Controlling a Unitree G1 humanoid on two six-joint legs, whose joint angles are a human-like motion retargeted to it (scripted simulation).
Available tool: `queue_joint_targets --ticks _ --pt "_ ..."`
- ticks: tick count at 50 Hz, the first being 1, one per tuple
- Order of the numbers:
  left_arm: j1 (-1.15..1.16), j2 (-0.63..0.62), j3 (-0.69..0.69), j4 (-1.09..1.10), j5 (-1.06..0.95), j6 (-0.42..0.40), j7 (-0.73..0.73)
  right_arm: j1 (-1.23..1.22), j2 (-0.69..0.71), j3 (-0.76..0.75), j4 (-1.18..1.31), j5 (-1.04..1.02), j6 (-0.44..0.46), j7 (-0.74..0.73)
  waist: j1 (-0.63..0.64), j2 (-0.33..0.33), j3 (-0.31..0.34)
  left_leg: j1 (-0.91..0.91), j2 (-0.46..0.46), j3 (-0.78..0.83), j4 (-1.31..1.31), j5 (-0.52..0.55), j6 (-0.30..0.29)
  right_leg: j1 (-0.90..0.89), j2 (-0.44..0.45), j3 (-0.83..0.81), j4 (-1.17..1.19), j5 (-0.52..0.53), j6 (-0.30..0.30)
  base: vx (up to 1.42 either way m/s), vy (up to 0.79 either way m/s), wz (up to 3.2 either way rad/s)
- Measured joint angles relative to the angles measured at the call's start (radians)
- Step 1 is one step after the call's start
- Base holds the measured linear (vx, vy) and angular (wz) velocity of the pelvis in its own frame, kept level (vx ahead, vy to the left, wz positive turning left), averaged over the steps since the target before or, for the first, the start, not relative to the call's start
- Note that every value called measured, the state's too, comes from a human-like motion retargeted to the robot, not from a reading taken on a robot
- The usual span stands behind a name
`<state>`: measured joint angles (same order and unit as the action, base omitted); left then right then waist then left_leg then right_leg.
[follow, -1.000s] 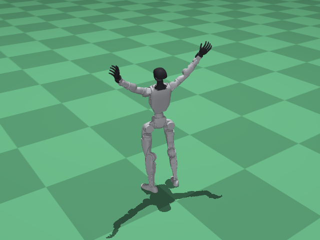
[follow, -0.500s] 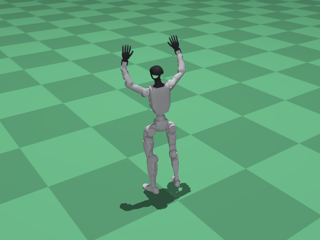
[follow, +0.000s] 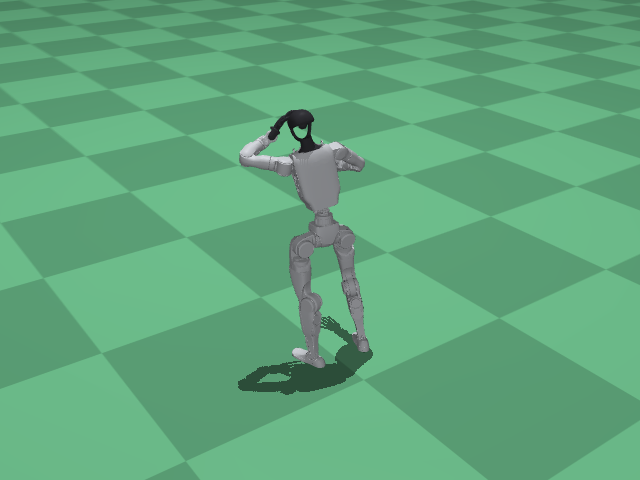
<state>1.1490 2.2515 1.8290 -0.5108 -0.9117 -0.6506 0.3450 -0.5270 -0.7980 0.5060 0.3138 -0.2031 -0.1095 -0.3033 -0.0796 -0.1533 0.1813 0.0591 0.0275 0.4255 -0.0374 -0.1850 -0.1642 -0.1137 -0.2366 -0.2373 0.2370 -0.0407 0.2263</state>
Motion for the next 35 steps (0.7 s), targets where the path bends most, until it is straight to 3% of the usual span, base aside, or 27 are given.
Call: queue_joint_targets --ticks 6,15,20,25,30,35 --pt "0.000 0.000 -0.036 -0.116 -0.073 -0.008 -0.018 0.093 0.294 0.119 0.357 0.079 0.069 0.086 -0.062 -0.021 0.102 -0.013 0.022 -0.040 -0.017 0.017 0.010 -0.103 0.021 -0.021 0.092 0.013 -0.040 -0.07 0.00 0.34" --pt "0.000 0.000 -0.014 -0.163 -0.061 -0.025 -0.002 0.223 0.562 0.253 0.686 0.188 0.133 0.211 -0.128 -0.110 0.190 -0.008 0.005 -0.051 -0.043 0.032 -0.029 -0.108 0.066 -0.069 -0.210 0.130 0.035 0.00 -0.16 0.15" --pt "0.000 0.000 0.008 -0.205 -0.062 -0.044 0.029 0.286 0.601 0.286 0.710 0.288 0.132 0.199 -0.158 -0.099 0.178 -0.009 0.031 -0.025 -0.046 0.036 -0.043 -0.096 0.114 -0.063 -0.285 0.168 0.035 0.09 -0.25 -0.23" --pt "0.000 0.000 0.052 -0.212 -0.050 -0.051 0.137 0.317 0.561 0.294 0.712 0.352 0.129 0.177 -0.206 -0.039 0.136 0.006 0.061 0.002 -0.047 0.029 -0.031 -0.088 0.153 -0.060 -0.291 0.152 0.035 0.16 -0.22 -0.29" --pt "0.000 0.000 0.074 -0.223 -0.016 -0.049 0.281 0.262 0.528 0.247 0.738 0.421 0.144 0.134 -0.261 0.000 0.119 0.016 0.086 0.018 -0.001 0.015 0.002 -0.082 0.179 -0.046 -0.261 0.119 0.035 0.17 -0.23 -0.26" --pt "0.000 0.000 0.069 -0.280 -0.043 -0.068 0.239 0.192 0.518 0.178 0.750 0.495 0.131 0.088 -0.283 -0.006 0.110 -0.004 0.085 0.033 0.137 0.008 0.064 -0.059 0.159 -0.009 -0.219 0.077 0.035 0.17 -0.14 -0.21"
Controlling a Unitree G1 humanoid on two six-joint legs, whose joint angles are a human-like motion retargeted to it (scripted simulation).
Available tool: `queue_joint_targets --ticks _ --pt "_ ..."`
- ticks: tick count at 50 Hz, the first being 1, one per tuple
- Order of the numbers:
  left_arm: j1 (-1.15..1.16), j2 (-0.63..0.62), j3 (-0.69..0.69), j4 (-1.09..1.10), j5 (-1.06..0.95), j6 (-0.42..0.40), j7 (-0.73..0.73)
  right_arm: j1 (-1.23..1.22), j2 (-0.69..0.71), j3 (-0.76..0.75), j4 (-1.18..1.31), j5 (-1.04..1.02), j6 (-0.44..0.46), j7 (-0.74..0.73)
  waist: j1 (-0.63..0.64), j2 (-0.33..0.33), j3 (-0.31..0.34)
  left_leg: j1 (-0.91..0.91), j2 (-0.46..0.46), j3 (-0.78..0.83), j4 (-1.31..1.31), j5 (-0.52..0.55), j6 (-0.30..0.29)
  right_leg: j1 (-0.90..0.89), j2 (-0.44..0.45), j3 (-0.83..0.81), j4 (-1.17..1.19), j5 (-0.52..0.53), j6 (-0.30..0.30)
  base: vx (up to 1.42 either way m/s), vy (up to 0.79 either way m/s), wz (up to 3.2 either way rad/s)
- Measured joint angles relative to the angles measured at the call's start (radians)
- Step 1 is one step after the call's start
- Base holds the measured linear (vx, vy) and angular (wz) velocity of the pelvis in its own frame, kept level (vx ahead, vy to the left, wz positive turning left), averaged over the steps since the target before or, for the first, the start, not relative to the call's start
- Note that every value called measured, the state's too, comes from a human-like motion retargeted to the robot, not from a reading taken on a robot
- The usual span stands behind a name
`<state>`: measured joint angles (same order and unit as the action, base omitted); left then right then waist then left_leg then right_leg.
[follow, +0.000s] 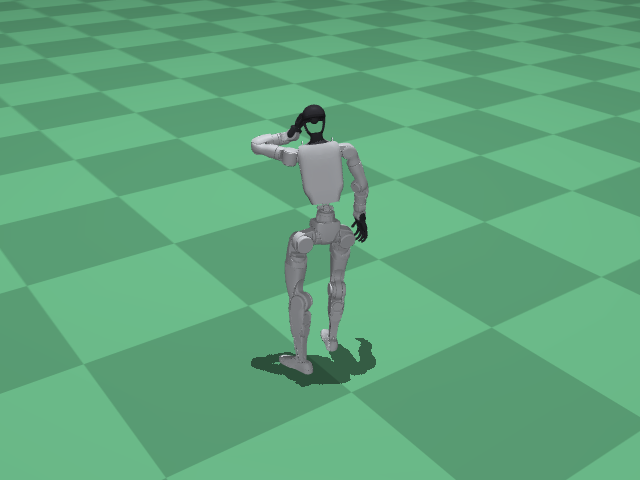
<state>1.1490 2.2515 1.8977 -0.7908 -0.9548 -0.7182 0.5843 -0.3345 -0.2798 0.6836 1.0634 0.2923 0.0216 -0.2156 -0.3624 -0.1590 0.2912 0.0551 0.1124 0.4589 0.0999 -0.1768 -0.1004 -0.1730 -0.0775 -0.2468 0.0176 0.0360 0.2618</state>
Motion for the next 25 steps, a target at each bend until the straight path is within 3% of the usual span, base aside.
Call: queue_joint_targets --ticks 8,14,20,25 --pt "0.000 0.000 0.007 0.040 -0.059 0.010 -0.056 -0.079 -0.033 -0.036 -0.035 0.070 -0.034 -0.037 0.008 -0.008 -0.021 -0.104 -0.011 0.042 0.186 -0.025 0.059 0.035 -0.057 0.033 0.038 -0.050 0.000 0.13 -0.02 -0.03" --pt "0.000 0.000 0.017 0.116 -0.142 0.027 -0.058 -0.118 -0.059 -0.024 -0.062 0.109 -0.054 -0.046 0.017 0.032 -0.018 -0.127 -0.012 0.067 -0.014 0.052 0.003 0.045 -0.036 0.028 0.044 -0.071 0.000 0.09 0.02 -0.01" --pt "0.000 0.000 -0.021 -0.032 -0.213 -0.050 -0.173 -0.105 -0.049 -0.036 -0.062 0.072 -0.062 -0.046 0.024 0.070 0.005 -0.106 0.003 0.012 -0.184 0.176 -0.072 0.078 0.002 0.023 0.048 -0.094 0.000 0.12 0.07 -0.04" --pt "0.000 0.000 -0.049 -0.082 -0.226 -0.073 -0.215 -0.036 -0.041 -0.049 -0.046 0.031 -0.050 -0.025 0.036 0.079 -0.016 -0.086 -0.009 -0.007 -0.185 0.167 -0.077 0.101 -0.012 0.024 0.052 -0.110 0.000 0.14 0.11 0.04"
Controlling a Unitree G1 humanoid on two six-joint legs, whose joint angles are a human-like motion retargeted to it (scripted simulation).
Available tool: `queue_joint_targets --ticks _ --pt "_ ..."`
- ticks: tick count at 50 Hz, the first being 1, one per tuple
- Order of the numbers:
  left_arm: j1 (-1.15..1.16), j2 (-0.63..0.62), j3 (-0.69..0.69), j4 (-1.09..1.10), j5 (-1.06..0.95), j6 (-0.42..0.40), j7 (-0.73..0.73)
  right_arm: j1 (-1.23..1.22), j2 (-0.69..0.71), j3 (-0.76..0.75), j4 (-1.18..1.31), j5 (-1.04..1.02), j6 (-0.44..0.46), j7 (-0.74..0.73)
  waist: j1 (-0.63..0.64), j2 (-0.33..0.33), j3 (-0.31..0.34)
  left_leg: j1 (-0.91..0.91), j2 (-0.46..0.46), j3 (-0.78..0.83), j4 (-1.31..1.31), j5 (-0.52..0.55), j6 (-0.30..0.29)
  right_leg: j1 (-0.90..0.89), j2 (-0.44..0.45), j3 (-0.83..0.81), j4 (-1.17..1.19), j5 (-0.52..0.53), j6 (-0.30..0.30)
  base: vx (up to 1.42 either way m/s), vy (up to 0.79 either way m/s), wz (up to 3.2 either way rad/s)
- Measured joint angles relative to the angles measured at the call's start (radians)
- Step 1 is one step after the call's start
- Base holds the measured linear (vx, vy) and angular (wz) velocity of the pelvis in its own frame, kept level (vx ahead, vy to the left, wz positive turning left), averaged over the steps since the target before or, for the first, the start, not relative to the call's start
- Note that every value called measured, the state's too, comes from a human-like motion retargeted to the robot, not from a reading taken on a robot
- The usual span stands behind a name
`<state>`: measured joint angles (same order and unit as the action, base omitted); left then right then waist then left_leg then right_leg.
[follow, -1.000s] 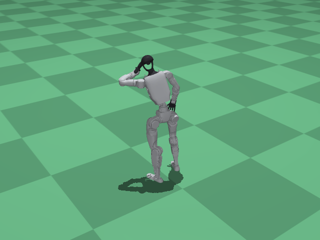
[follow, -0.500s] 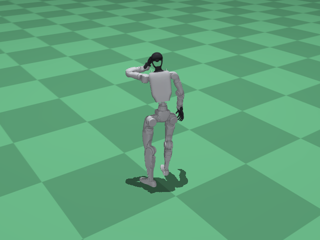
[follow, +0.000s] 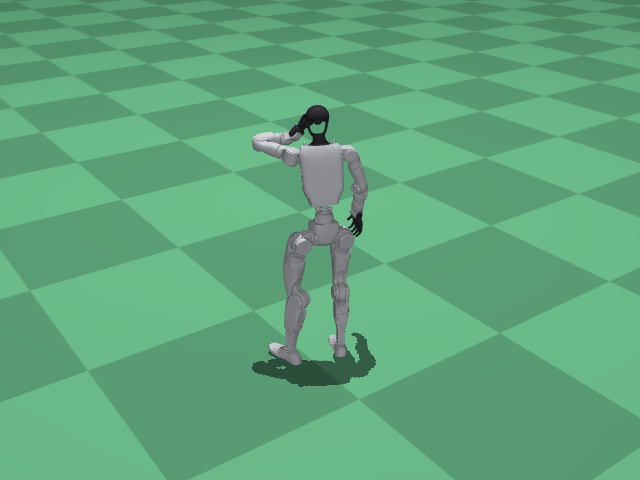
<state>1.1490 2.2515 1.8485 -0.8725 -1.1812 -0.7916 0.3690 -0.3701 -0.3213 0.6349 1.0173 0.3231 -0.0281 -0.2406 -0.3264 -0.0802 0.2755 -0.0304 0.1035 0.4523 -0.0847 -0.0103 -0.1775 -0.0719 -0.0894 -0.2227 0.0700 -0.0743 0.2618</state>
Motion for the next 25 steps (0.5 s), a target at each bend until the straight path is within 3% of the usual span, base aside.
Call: queue_joint_targets --ticks 5,10,19,25 --pt "0.000 0.000 0.038 0.191 0.011 0.067 0.075 0.063 -0.012 -0.001 0.031 0.016 0.017 0.037 -0.006 0.010 -0.024 0.031 -0.033 -0.003 0.000 -0.032 0.011 0.023 -0.040 -0.009 0.024 -0.028 0.000 0.15 0.15 0.15" --pt "0.000 0.000 0.045 0.294 -0.017 0.135 0.038 0.122 -0.031 -0.014 0.070 0.029 0.031 0.073 -0.001 0.022 -0.048 0.052 -0.060 -0.010 0.002 -0.055 0.022 0.044 -0.073 -0.013 0.041 -0.049 0.000 0.14 0.14 0.08" --pt "0.000 0.000 0.010 0.099 -0.044 0.058 -0.130 0.150 -0.038 -0.012 0.094 0.011 0.030 0.090 -0.013 0.016 -0.066 0.072 -0.077 -0.014 0.018 -0.096 0.023 0.064 -0.098 -0.017 0.060 -0.068 -0.008 0.11 0.09 0.03" --pt "0.000 0.000 0.030 0.184 -0.021 0.061 -0.040 0.134 -0.047 -0.008 0.086 0.018 0.032 0.085 -0.013 0.016 -0.083 0.079 -0.084 -0.019 0.028 -0.121 0.032 0.062 -0.112 -0.021 0.090 -0.076 -0.019 0.09 0.08 0.03"
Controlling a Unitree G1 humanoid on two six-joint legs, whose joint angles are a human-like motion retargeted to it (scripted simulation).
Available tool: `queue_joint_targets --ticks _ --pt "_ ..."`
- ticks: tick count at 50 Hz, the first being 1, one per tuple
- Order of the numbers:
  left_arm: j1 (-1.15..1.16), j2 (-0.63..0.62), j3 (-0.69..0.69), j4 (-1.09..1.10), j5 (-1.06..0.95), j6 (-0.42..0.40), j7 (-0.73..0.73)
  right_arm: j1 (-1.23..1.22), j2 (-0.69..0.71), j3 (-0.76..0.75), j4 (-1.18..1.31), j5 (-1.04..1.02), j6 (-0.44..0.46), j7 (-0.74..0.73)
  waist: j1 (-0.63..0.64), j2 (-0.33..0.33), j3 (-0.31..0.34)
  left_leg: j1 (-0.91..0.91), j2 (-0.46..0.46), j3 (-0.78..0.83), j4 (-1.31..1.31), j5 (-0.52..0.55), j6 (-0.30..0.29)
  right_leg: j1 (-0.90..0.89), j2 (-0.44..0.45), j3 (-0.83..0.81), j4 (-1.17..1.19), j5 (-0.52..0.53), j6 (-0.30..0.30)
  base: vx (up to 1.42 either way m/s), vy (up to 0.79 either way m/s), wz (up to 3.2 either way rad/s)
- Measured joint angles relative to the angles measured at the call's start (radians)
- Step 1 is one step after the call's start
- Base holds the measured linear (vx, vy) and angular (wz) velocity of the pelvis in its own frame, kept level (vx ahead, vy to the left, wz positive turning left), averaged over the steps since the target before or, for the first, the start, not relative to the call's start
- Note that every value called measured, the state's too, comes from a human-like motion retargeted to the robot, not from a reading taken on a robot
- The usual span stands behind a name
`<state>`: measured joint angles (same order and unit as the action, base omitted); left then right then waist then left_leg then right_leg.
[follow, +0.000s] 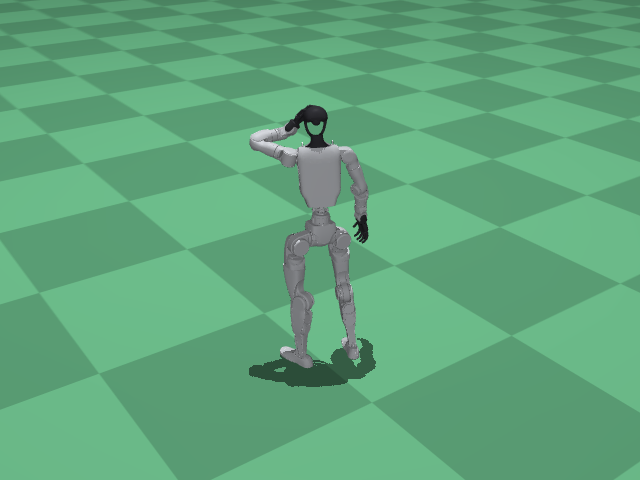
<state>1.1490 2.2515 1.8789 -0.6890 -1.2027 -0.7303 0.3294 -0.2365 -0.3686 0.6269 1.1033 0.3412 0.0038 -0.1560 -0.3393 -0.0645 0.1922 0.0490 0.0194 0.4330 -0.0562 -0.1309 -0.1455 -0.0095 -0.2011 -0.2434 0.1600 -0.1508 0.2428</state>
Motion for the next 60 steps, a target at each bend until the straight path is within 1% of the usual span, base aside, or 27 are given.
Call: queue_joint_targets --ticks 3,5,8,11,15,18,22,25,28,30,33,35,37,40,43,47,50,52,55,57,58,60 --pt "0.000 0.000 0.019 0.067 -0.005 0.035 0.064 -0.016 -0.011 0.005 -0.009 0.010 0.005 -0.010 0.002 0.006 -0.009 0.003 -0.005 -0.004 0.003 -0.009 0.009 -0.002 -0.008 -0.002 0.014 -0.003 -0.005 0.08 0.09 0.04" --pt "0.000 0.000 0.020 0.074 -0.021 0.041 0.079 -0.016 -0.016 0.005 -0.019 0.013 0.003 -0.016 0.009 0.007 -0.017 0.004 -0.008 -0.005 0.006 -0.016 0.012 -0.001 -0.012 -0.003 0.018 -0.003 -0.007 0.07 0.09 0.01" --pt "0.000 0.000 0.013 0.021 -0.042 0.023 0.065 -0.029 -0.018 0.012 -0.039 0.012 -0.001 -0.023 0.013 0.005 -0.023 0.003 -0.013 -0.006 0.010 -0.025 0.014 -0.003 -0.018 -0.004 0.023 -0.002 -0.008 0.06 0.10 0.01" --pt "0.000 0.000 -0.009 -0.081 -0.048 -0.008 0.024 -0.055 -0.007 0.023 -0.056 0.000 0.000 -0.024 0.013 -0.004 -0.020 0.002 -0.017 -0.009 0.013 -0.033 0.013 -0.009 -0.025 -0.006 0.035 -0.002 -0.010 0.04 0.10 0.03" --pt "0.000 0.000 -0.041 -0.172 -0.053 -0.028 -0.013 -0.075 0.009 0.037 -0.072 -0.026 0.003 -0.016 0.018 -0.016 -0.015 0.003 -0.016 -0.015 0.018 -0.042 0.012 -0.025 -0.031 -0.003 0.073 0.008 -0.027 0.02 0.11 0.05" --pt "0.000 0.000 -0.029 -0.133 -0.041 -0.020 0.024 -0.084 0.015 0.045 -0.086 -0.028 0.002 -0.015 0.016 -0.015 -0.003 0.007 -0.006 -0.025 0.021 -0.045 0.014 -0.055 -0.029 0.006 0.140 0.033 -0.056 0.01 0.11 0.12" --pt "0.000 0.000 0.007 -0.023 -0.023 0.019 0.090 -0.091 0.013 0.049 -0.113 -0.013 -0.006 -0.015 0.006 -0.003 0.023 0.013 0.018 -0.044 0.023 -0.045 0.022 -0.124 -0.023 0.028 0.287 0.092 -0.098 0.00 0.11 0.18" --pt "0.000 0.000 0.022 0.009 -0.023 0.034 0.105 -0.089 0.013 0.044 -0.134 -0.009 -0.015 -0.013 -0.004 0.002 0.045 0.014 0.034 -0.058 0.023 -0.045 0.026 -0.187 -0.023 0.037 0.401 0.132 -0.110 0.00 0.08 0.18" --pt "0.000 0.000 0.012 -0.046 -0.030 0.009 0.088 -0.081 0.019 0.043 -0.150 -0.022 -0.020 -0.011 -0.011 -0.003 0.062 0.011 0.043 -0.066 0.022 -0.046 0.026 -0.231 -0.028 0.026 0.447 0.139 -0.109 0.00 0.02 0.05" --pt "0.000 0.000 -0.007 -0.112 -0.042 -0.018 0.065 -0.065 0.019 0.049 -0.155 -0.042 -0.020 -0.006 -0.010 -0.009 0.069 0.010 0.046 -0.068 0.022 -0.047 0.022 -0.242 -0.029 0.011 0.422 0.128 -0.106 0.00 0.00 0.00" --pt "0.000 0.000 -0.038 -0.195 -0.045 -0.031 0.003 -0.060 0.027 0.070 -0.149 -0.091 -0.005 0.022 -0.009 -0.031 0.076 0.005 0.039 -0.072 0.018 -0.048 0.015 -0.234 -0.023 -0.010 0.289 0.112 -0.086 0.00 0.00 0.00" --pt "0.000 0.000 -0.039 -0.203 -0.033 -0.030 -0.021 -0.053 0.028 0.087 -0.140 -0.120 0.004 0.046 -0.006 -0.049 0.075 0.006 0.027 -0.072 0.017 -0.051 0.008 -0.215 -0.014 -0.011 0.164 0.119 -0.057 0.03 -0.03 0.04" --pt "0.000 0.000 -0.020 -0.158 0.005 -0.020 -0.018 -0.046 0.026 0.102 -0.131 -0.143 0.009 0.072 0.000 -0.069 0.073 0.011 0.011 -0.071 0.016 -0.056 0.001 -0.194 -0.006 0.001 0.043 0.142 -0.022 0.06 -0.07 0.04" --pt "0.000 0.000 0.030 -0.021 0.115 0.017 0.012 -0.041 0.022 0.113 -0.121 -0.164 0.007 0.111 0.018 -0.094 0.072 0.017 0.001 -0.062 0.015 -0.060 -0.012 -0.170 0.014 0.025 -0.091 0.185 0.019 0.06 -0.15 -0.10" --pt "0.000 0.000 0.059 0.146 0.269 0.085 0.028 -0.049 0.030 0.102 -0.125 -0.181 -0.005 0.142 0.048 -0.111 0.078 0.015 0.020 -0.044 0.016 -0.057 -0.028 -0.163 0.050 0.036 -0.151 0.209 0.019 0.06 -0.22 -0.26" --pt "0.000 0.000 0.015 0.339 0.494 0.174 0.046 -0.055 0.073 0.022 -0.157 -0.234 -0.033 0.128 0.097 -0.151 0.099 0.008 0.038 -0.029 0.023 -0.058 -0.029 -0.160 0.069 0.028 -0.168 0.211 0.019 0.07 -0.17 -0.20" --pt "0.000 0.000 -0.084 0.462 0.634 0.242 0.062 -0.070 0.130 -0.063 -0.201 -0.254 -0.058 0.081 0.138 -0.199 0.131 0.002 0.054 -0.023 0.029 -0.058 -0.031 -0.166 0.084 0.018 -0.164 0.210 0.019 0.08 -0.20 -0.12" --pt "0.000 0.000 -0.184 0.539 0.684 0.290 0.054 -0.090 0.182 -0.121 -0.230 -0.261 -0.069 0.042 0.171 -0.246 0.163 -0.002 0.059 -0.023 0.036 -0.056 -0.028 -0.170 0.090 0.015 -0.159 0.208 0.019 0.08 -0.20 -0.01" --pt "0.000 0.000 -0.350 0.667 0.726 0.365 -0.001 -0.128 0.277 -0.209 -0.263 -0.286 -0.078 -0.017 0.235 -0.335 0.222 -0.005 0.055 -0.027 0.053 -0.050 -0.008 -0.169 0.081 0.015 -0.146 0.200 0.019 0.10 -0.15 0.09" --pt "0.000 -0.008 -0.438 0.755 0.726 0.413 -0.063 -0.139 0.296 -0.252 -0.280 -0.321 -0.084 -0.047 0.282 -0.362 0.257 -0.013 0.051 -0.030 0.073 -0.040 0.017 -0.166 0.071 0.017 -0.140 0.191 0.019 0.15 -0.10 0.14" --pt "0.000 -0.033 -0.484 0.789 0.728 0.435 -0.101 -0.140 0.297 -0.261 -0.287 -0.345 -0.087 -0.058 0.297 -0.371 0.261 -0.023 0.049 -0.032 0.087 -0.033 0.034 -0.168 0.065 0.018 -0.139 0.187 0.019 0.16 -0.08 0.16" --pt "0.000 -0.127 -0.581 0.832 0.761 0.467 -0.184 -0.134 0.293 -0.263 -0.303 -0.409 -0.092 -0.072 0.320 -0.391 0.269 -0.043 0.046 -0.037 0.133 -0.025 0.072 -0.162 0.051 0.020 -0.134 0.178 0.019 0.18 -0.08 0.12"
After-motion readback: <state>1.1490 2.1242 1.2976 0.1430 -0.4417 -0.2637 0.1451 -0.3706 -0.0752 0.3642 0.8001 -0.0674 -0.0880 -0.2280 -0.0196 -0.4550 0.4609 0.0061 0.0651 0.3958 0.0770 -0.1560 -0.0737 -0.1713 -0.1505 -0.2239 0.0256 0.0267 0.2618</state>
